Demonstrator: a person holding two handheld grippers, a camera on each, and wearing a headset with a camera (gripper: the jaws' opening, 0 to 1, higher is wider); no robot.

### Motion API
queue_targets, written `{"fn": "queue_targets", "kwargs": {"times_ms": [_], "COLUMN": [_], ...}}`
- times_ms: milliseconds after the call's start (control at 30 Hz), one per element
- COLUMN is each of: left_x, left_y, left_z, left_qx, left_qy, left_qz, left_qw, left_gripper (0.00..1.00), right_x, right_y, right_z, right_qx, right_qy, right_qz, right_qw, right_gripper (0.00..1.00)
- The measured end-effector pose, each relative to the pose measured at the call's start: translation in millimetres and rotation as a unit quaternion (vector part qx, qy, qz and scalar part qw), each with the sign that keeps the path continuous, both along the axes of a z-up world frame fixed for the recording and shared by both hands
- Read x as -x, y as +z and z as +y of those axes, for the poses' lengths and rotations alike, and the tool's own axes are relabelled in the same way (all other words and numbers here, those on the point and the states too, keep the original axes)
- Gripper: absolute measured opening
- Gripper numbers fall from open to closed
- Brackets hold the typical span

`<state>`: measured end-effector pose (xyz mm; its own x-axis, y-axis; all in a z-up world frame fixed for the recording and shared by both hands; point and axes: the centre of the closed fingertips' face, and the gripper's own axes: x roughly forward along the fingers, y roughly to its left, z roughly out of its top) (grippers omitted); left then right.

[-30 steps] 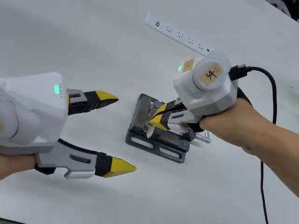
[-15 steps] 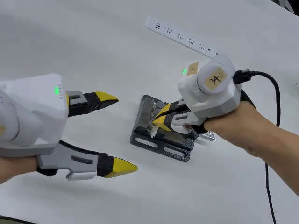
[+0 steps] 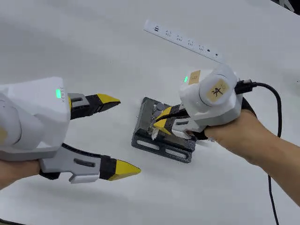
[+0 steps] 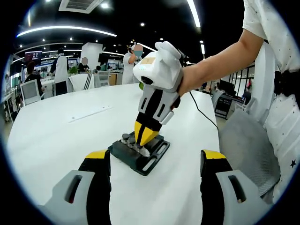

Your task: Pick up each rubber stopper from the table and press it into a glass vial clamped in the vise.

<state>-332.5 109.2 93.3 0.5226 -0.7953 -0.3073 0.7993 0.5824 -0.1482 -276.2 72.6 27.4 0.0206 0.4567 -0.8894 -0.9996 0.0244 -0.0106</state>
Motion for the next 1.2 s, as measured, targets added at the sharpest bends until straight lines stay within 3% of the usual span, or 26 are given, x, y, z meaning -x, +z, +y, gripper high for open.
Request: {"fn": "queue_targets", "kwargs": {"times_ms": [167,367,633,833,967,1033,1200], "left_x": [-2.0,-4.4,-7.7,-10.2,-10.0,-9.1,-6.2], "left_y": [0.6,1.7,0.9,0.9,2.5,2.8,4.7], "left_z": [0.0,1.0,1.8,1.7,-0.3,-0.9,0.7], "left_qx": [0.001,0.003,0.002,0.002,0.000,-0.002,-0.008], "left_qy": [0.001,0.004,0.004,0.006,0.003,0.001,0.000], "left_qz": [-0.001,-0.002,-0.003,-0.004,-0.006,-0.006,-0.007], "left_qw": [1.0000,1.0000,1.0000,1.0000,1.0000,1.0000,0.9999], "left_gripper": [0.77,0.77,0.76,0.76,0.76,0.76,0.76], "right_x": [-1.5,0.1,-2.8,-0.7,-0.1,-1.1,-0.7], "right_y": [-0.8,-0.6,-0.9,-1.3,-1.4,-0.9,-0.2], "right_z": [0.5,-1.7,-0.9,-0.2,-1.0,0.0,-0.2], "right_qx": [0.006,-0.010,-0.001,0.014,0.008,0.011,0.003], "right_qy": [-0.010,-0.011,-0.015,0.004,0.000,0.015,-0.001], "right_qz": [0.016,0.008,0.015,-0.007,-0.002,-0.004,0.000], "right_qw": [0.9998,0.9999,0.9998,0.9999,1.0000,0.9998,1.0000], "right_gripper": [0.00,0.00,0.00,0.00,0.00,0.00,0.00]}}
